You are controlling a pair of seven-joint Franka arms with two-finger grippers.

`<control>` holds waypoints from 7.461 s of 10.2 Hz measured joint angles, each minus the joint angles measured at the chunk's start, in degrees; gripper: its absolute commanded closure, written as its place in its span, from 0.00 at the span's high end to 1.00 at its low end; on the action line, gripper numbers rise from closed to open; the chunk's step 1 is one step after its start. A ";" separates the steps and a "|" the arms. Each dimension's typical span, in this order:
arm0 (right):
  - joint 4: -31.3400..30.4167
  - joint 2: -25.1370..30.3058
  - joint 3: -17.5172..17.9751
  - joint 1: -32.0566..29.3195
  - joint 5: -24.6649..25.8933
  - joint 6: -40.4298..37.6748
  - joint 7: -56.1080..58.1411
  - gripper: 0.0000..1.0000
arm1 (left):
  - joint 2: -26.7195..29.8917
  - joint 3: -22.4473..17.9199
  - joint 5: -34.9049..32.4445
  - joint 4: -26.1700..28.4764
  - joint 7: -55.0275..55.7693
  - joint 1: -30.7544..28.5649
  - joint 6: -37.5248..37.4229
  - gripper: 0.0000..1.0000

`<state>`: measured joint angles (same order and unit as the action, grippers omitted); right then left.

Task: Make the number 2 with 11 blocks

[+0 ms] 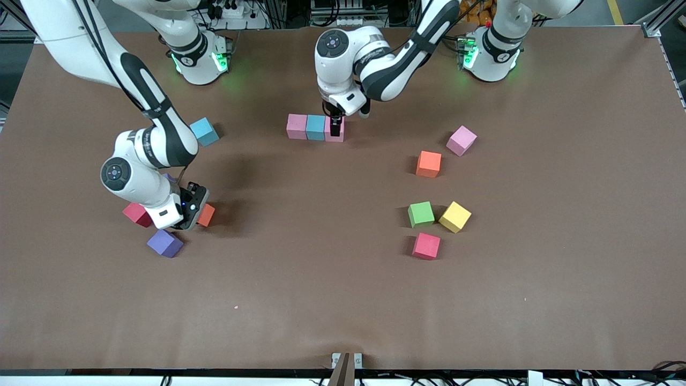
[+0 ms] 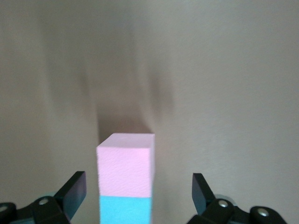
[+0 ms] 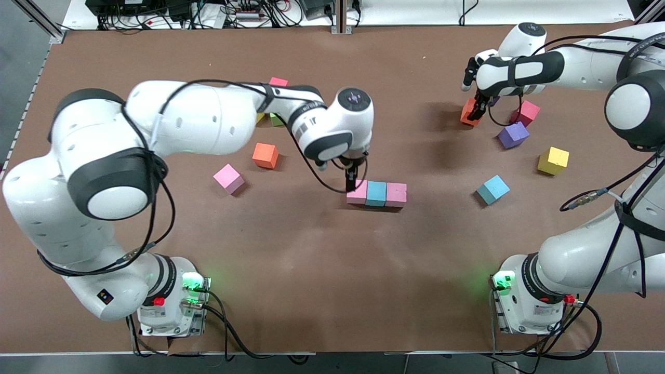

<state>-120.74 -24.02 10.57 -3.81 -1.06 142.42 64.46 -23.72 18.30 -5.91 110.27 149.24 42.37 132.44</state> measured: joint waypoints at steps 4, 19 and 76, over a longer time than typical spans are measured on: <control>0.35 3.05 7.57 1.59 -0.10 -1.44 -17.09 0.33 | 1.09 -0.71 -0.03 -2.60 -13.36 -13.80 -3.26 1.00; 1.06 1.47 8.75 33.96 8.02 0.98 -110.43 0.34 | -15.52 -4.19 -1.79 -16.81 -18.92 -28.02 -2.20 1.00; 4.22 12.57 6.73 3.73 10.15 -11.26 -73.22 1.00 | -13.18 7.34 -13.81 -14.49 -56.26 -22.78 -1.79 0.22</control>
<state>-116.52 -11.46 17.30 -0.08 9.08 131.16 -8.75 -36.90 25.64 -19.73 95.77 92.98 19.59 130.64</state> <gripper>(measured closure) 0.000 0.405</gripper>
